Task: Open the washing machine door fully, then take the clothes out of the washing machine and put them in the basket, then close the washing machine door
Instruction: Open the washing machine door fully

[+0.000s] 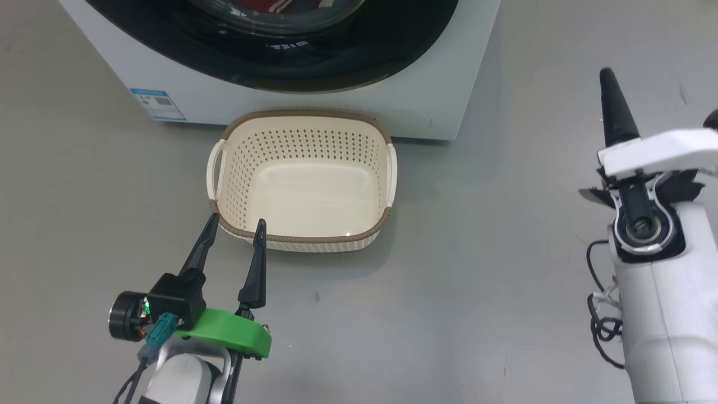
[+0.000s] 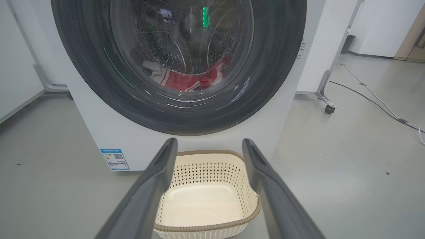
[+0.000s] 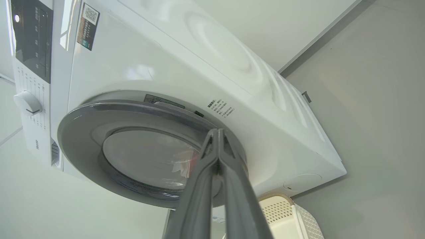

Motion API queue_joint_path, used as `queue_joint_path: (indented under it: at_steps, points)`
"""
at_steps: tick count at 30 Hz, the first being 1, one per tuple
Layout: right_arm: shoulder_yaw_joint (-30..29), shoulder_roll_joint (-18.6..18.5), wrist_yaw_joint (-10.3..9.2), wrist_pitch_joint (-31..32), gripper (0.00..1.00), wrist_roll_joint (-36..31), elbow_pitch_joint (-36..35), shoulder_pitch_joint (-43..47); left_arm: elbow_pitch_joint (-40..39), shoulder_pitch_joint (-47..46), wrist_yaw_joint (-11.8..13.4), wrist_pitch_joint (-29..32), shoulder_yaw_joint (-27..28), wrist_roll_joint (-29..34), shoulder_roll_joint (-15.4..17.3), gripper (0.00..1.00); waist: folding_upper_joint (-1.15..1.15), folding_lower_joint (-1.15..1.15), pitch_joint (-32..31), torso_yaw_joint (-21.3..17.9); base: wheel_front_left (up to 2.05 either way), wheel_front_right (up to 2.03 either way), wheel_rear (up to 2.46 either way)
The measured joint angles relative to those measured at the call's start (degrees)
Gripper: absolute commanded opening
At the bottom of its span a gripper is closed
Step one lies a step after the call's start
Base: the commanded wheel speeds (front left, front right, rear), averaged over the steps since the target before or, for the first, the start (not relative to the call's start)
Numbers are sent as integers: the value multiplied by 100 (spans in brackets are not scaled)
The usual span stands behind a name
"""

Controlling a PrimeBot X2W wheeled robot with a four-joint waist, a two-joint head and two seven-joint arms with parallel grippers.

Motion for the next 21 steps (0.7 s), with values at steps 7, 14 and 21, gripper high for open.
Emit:
queue_joint_path:
  at_steps: [7, 14, 21]
  points:
    - [-85, -129, -77, 631, 0, 364, -135, -811, -111, -225, 0, 0, -97, -7, -1, 100, 0, 0, 381, 192, 0, 0, 0]
    - [-174, -333, -303, 1088, 0, 547, -169, -1527, -148, -453, 1, 0, -181, -102, -3, 100, 0, 0, 742, 373, 0, 0, 0]
    - [-233, -568, -616, 1589, 0, 728, -110, -2270, -166, -682, 1, 0, -360, -148, -10, 100, 0, 0, 1113, 550, 0, 0, 0]
